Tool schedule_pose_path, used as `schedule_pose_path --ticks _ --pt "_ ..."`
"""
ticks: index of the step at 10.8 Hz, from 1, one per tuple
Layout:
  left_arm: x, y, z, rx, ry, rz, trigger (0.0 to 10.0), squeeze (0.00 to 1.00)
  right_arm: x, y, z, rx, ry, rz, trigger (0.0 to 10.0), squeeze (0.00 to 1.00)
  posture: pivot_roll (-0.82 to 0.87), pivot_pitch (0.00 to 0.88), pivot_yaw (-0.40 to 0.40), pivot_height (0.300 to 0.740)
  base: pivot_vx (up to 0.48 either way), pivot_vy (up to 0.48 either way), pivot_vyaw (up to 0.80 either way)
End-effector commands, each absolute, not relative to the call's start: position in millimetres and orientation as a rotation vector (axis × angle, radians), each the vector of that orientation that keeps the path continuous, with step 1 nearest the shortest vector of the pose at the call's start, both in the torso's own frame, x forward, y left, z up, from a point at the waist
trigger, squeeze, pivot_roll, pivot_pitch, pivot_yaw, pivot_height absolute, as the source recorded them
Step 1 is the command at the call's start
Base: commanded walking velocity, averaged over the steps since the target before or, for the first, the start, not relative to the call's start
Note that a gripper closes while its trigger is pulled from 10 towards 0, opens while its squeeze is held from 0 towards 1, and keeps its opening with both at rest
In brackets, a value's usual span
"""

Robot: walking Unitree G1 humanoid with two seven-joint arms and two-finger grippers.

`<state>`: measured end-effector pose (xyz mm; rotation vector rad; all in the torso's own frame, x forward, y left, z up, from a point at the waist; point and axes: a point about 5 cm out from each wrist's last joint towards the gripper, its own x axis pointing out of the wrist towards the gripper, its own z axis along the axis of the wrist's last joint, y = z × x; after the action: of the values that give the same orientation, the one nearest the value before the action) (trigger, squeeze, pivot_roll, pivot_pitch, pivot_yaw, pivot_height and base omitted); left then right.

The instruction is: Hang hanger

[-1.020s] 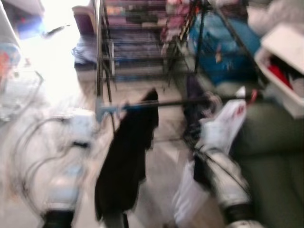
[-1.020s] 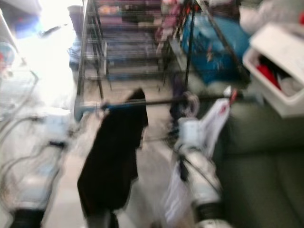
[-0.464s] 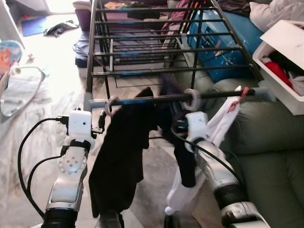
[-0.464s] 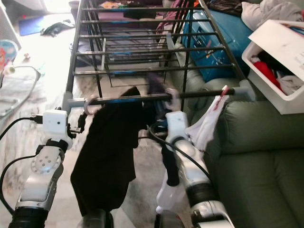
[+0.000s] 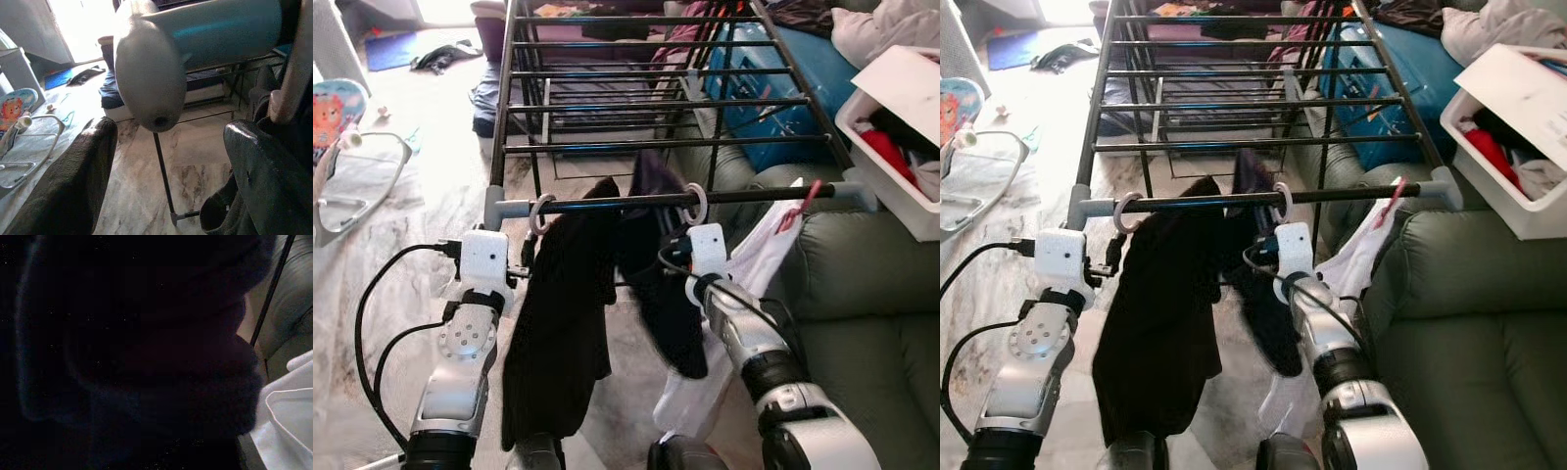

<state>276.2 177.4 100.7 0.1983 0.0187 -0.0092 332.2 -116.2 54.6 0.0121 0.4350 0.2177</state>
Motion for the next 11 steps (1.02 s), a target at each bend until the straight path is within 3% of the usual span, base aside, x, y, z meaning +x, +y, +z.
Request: schedule_pose_path --ticks 1,2,5,8,11 --pt "276.0 177.5 103.4 0.204 0.016 -0.002 10.0 0.00 325.6 -126.1 38.6 0.042 0.529 0.155 10.0 0.00 0.00 0.087 -0.035 0.740 0.000 0.000 0.00" --pt "276.1 177.6 103.0 0.204 0.021 -0.003 10.0 0.00 331.1 -138.1 44.8 0.040 0.483 0.059 10.0 0.00 -0.01 0.087 -0.034 0.740 0.000 0.000 0.00" --pt "278.0 176.5 102.7 0.207 0.025 -0.013 10.0 0.00 337.1 -139.2 51.4 0.030 0.453 0.066 10.0 0.00 -0.01 0.082 -0.031 0.740 0.000 0.000 0.00" --pt "277.8 175.0 102.6 0.209 0.028 -0.016 10.0 0.00 328.6 -112.8 37.6 0.051 0.526 0.182 10.0 0.00 -0.01 0.084 -0.034 0.740 0.000 0.000 0.00" --pt "277.1 174.3 102.8 0.203 0.023 -0.010 10.0 0.00 327.7 -103.9 37.7 0.031 0.506 0.227 10.0 0.00 -0.01 0.088 -0.038 0.740 0.000 0.000 0.00"
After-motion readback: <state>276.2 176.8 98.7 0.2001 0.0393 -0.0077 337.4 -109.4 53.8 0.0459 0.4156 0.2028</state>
